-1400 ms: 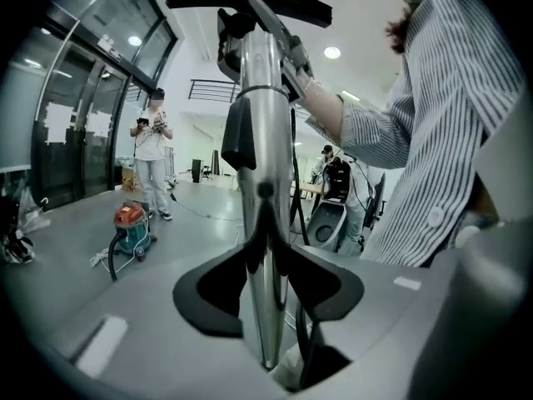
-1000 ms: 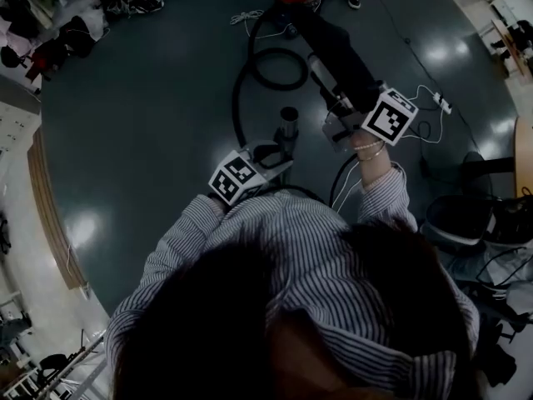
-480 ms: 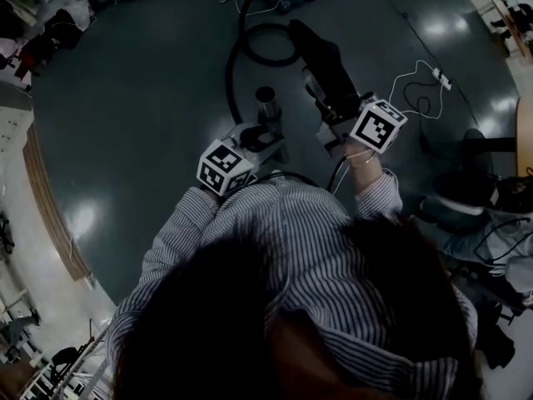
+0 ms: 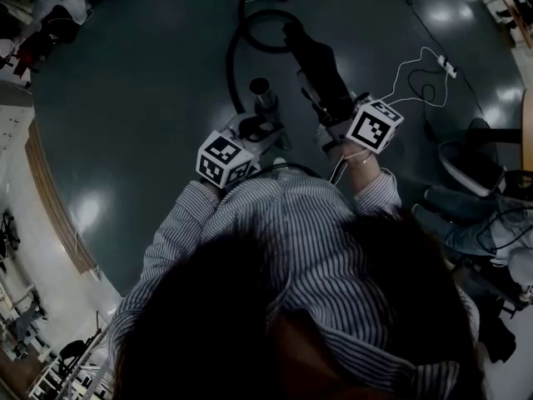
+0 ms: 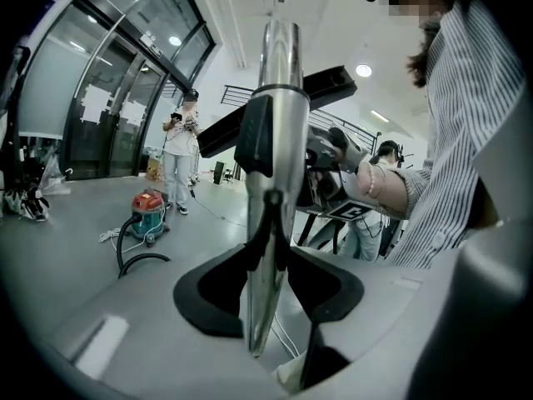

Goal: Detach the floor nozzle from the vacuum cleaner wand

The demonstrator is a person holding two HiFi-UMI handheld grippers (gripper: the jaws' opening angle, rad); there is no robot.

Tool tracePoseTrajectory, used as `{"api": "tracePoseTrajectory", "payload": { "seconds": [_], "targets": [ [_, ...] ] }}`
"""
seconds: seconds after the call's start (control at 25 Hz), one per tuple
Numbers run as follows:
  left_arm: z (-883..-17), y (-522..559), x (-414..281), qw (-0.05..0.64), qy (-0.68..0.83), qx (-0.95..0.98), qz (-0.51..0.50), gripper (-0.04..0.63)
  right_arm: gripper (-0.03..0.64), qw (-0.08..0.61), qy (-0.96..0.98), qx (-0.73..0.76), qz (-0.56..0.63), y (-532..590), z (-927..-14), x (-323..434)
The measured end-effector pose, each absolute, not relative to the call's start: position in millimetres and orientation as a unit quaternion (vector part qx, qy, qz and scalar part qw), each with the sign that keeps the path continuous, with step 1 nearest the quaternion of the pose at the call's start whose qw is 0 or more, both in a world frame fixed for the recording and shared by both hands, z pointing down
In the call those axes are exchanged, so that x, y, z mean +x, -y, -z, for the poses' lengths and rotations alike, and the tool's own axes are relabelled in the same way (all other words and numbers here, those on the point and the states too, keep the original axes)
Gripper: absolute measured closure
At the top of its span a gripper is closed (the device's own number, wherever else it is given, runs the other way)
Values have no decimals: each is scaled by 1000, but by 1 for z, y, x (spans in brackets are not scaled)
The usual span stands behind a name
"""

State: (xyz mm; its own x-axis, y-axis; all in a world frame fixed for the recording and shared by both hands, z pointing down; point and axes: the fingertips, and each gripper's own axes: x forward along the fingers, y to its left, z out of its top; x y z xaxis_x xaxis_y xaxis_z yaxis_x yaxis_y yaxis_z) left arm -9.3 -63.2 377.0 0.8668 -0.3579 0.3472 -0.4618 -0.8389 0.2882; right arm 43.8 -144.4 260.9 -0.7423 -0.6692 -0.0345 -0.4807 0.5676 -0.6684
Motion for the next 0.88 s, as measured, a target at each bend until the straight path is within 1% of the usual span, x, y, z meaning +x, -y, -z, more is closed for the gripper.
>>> {"api": "tracePoseTrajectory", "payload": {
  "seconds": [0.12,0.36,0.88],
  "targets": [
    [-372,68,-8,191,228,946,-128,431,456,125,-877,-341,314,141,-262,47],
    [-368,73,-9,191,233,946,-120,431,457,63,-905,-350,233,137,-260,34],
    [-370,64,-11,197,223,946,-129,431,457,34,-916,-344,203,130,-252,17]
  ]
}}
